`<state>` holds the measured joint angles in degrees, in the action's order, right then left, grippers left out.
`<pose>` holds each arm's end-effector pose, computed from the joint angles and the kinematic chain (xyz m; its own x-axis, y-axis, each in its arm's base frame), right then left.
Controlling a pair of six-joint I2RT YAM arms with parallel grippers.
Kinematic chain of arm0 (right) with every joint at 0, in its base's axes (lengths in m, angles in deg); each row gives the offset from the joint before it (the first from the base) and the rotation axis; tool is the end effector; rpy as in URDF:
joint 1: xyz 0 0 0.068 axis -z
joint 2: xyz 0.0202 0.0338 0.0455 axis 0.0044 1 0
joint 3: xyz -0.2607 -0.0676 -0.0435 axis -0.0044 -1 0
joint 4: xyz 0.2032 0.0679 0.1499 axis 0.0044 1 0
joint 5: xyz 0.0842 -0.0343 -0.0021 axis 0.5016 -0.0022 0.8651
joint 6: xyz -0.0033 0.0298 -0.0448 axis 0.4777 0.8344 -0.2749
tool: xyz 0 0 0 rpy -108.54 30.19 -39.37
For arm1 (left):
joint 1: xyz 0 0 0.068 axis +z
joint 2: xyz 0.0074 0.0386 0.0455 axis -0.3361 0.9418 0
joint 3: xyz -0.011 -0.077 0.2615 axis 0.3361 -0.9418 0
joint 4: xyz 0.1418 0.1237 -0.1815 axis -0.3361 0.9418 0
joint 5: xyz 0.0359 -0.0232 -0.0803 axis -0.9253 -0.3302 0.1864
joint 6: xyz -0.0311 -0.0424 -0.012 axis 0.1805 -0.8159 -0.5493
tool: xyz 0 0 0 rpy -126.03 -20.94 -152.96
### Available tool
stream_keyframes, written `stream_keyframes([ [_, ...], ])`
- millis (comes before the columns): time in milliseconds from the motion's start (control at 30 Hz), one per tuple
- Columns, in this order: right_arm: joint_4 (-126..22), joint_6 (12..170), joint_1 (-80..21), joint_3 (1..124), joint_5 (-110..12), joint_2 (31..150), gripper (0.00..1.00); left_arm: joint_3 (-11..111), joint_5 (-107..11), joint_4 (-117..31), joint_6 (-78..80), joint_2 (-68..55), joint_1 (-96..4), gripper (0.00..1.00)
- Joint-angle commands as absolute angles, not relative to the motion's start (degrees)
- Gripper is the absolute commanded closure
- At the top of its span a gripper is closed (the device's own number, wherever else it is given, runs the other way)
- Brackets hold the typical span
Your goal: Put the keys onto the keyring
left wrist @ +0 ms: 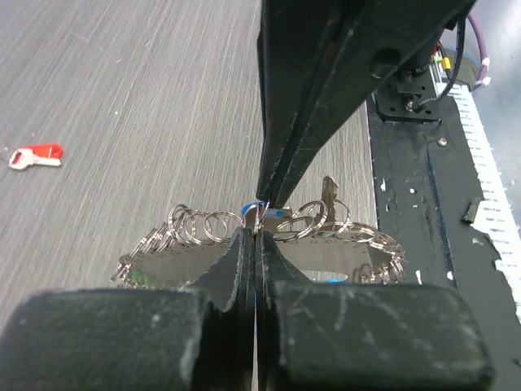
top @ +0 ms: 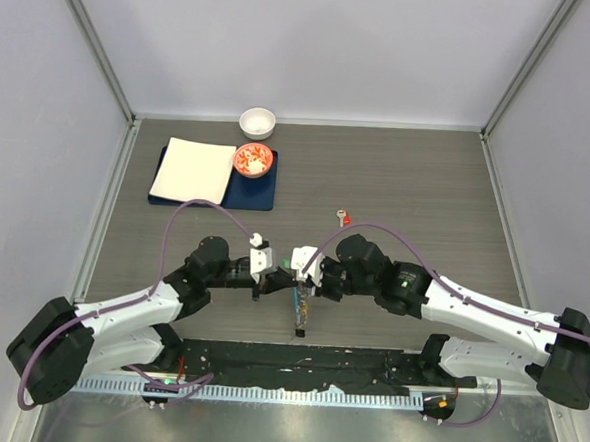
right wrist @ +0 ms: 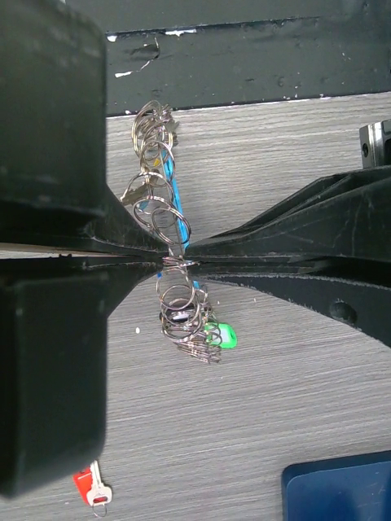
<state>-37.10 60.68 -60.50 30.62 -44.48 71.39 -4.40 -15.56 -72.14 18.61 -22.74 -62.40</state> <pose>0.1114 0.2102 0.2670 0.1229 -0.5751 -0.8088 -0.9681 0.1098 -0.2252 0.1372 -0.1584 0.2055 -0.0240 0.1338 -0.9907 0.9937 0.1117 -0.0090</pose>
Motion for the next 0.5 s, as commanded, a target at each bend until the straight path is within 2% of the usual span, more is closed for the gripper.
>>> stream_keyframes([
  [0, -38.13, 60.09, -60.64, 33.45, -44.29, 70.48, 0.99, -1.15, -20.41, -72.86, 13.5, -24.72, -62.61, 1.0],
  [467, -37.51, 60.0, -60.81, 31.87, -45.88, 69.07, 0.99, -3.52, -29.99, -74.62, 2.94, -30.35, -62.62, 1.0],
])
